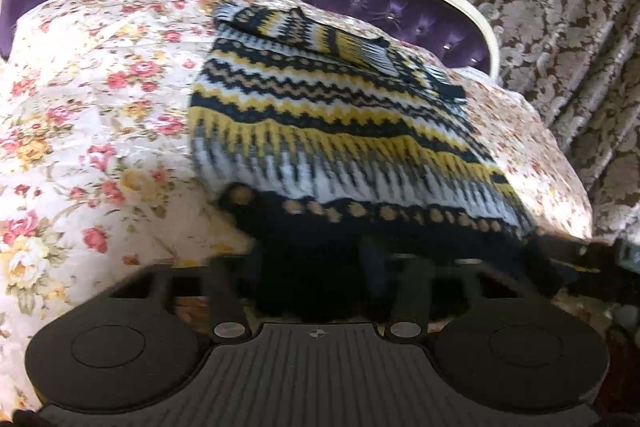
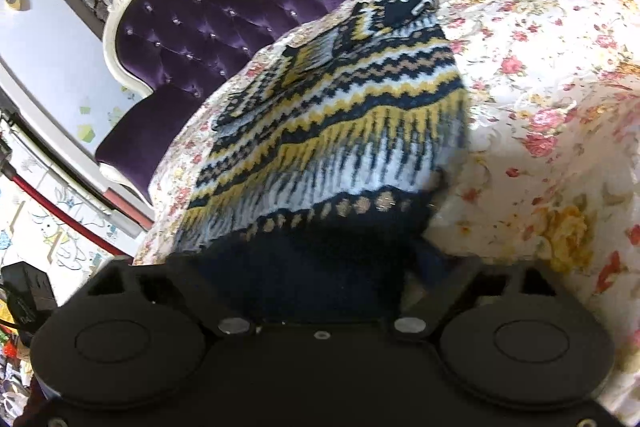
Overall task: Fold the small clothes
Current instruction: 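Grasp the sweater hem with both tools and lift it up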
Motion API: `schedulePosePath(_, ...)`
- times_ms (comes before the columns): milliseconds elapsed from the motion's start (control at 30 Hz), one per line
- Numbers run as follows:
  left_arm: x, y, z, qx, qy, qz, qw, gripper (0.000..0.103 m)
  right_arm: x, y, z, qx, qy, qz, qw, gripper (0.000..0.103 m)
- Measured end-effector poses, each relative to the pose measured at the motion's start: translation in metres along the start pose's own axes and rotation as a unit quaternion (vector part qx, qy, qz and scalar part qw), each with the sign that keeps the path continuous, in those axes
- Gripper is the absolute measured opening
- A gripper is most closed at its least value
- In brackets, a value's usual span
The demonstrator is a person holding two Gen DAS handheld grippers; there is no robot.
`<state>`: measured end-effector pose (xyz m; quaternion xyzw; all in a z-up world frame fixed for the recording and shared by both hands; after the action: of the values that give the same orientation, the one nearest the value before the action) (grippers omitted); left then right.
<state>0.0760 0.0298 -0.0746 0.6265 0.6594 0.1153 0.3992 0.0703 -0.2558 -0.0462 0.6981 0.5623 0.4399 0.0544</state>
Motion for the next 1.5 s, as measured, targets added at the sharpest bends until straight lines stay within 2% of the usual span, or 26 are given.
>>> schedulePosePath(33,0.005,0.001,0.0,-0.002,0.002,-0.008,1.0,0.021,-0.002,0.0,-0.001,-0.003,-0.014,-0.005,1.0,0.051)
schedulePosePath(100,0.013,0.002,-0.001,-0.005,-0.003,-0.029,0.9996,0.011,-0.006,0.001,-0.002,-0.001,-0.042,-0.013,0.999,0.033)
schedulePosePath(200,0.02,0.005,-0.006,-0.011,-0.01,-0.049,0.9987,0.01,-0.011,0.004,-0.006,-0.004,-0.043,0.002,0.999,0.022)
schedulePosePath(333,0.019,0.009,-0.012,-0.025,-0.012,-0.051,0.9983,0.01,-0.016,0.011,-0.017,-0.014,-0.055,0.012,0.998,0.015)
schedulePosePath(400,0.019,0.012,-0.015,-0.031,-0.015,-0.053,0.998,0.01,-0.017,0.016,-0.023,-0.022,-0.054,0.01,0.998,0.014)
schedulePosePath(667,0.019,0.011,-0.012,-0.025,-0.015,-0.051,0.9983,0.01,-0.016,0.012,-0.017,0.005,-0.066,-0.019,0.998,0.015)
schedulePosePath(733,0.02,0.009,-0.009,-0.017,-0.014,-0.05,0.9985,0.01,-0.015,0.01,-0.013,0.016,-0.071,-0.027,0.997,0.023)
schedulePosePath(800,0.02,0.007,-0.007,-0.009,-0.009,-0.045,0.9989,0.011,-0.014,0.008,-0.01,0.024,-0.082,-0.041,0.996,0.023)
schedulePosePath(867,0.02,0.005,-0.005,-0.004,-0.008,-0.043,0.999,0.011,-0.014,0.006,-0.007,0.03,-0.09,-0.05,0.994,0.032)
schedulePosePath(933,0.021,0.004,-0.004,-0.003,-0.008,-0.046,0.9989,0.011,-0.012,0.004,-0.004,0.036,-0.09,-0.058,0.994,0.05)
schedulePosePath(1000,0.021,0.003,-0.003,-0.001,-0.009,-0.046,0.9989,0.012,-0.01,0.003,0.0,0.042,-0.088,-0.064,0.993,0.055)
schedulePosePath(1067,0.021,0.003,-0.003,0.0,-0.011,-0.046,0.9989,0.012,-0.011,0.002,0.002,0.041,-0.088,-0.064,0.993,0.054)
schedulePosePath(1100,0.021,0.004,-0.003,-0.001,-0.012,-0.046,0.9989,0.012,-0.011,0.002,0.002,0.041,-0.085,-0.062,0.994,0.049)
schedulePosePath(1133,0.021,0.005,-0.005,-0.004,-0.014,-0.051,0.9986,0.011,-0.012,0.003,0.001,0.038,-0.08,-0.055,0.995,0.029)
schedulePosePath(1167,0.022,0.006,-0.006,-0.008,-0.018,-0.056,0.9982,0.011,-0.014,0.004,-0.001,0.036,-0.076,-0.047,0.995,0.018)
schedulePosePath(1200,0.022,0.008,-0.008,-0.014,-0.022,-0.058,0.998,0.01,-0.015,0.005,-0.003,0.033,-0.073,-0.041,0.996,0.016)
schedulePosePath(1367,0.017,0.025,-0.021,-0.037,-0.043,-0.069,0.996,0.01,-0.013,0.018,-0.014,0.01,-0.02,-0.001,1.0,0.015)
schedulePosePath(1500,0.009,0.051,-0.032,-0.055,-0.063,-0.071,0.994,0.01,-0.01,0.042,-0.025,-0.013,0.028,0.039,0.999,0.015)
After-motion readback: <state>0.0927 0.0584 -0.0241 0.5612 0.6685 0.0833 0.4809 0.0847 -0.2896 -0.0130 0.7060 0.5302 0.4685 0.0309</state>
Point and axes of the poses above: each gripper's, at about its wrist camera, not at the fingertips, and z roughly the way its jaws point, x to its left, y to its top, the point moved 7 cm from there along z, roughly the way its jaws point, and after that the axes turned 4 degrees about -x, right-handed, at the moved point
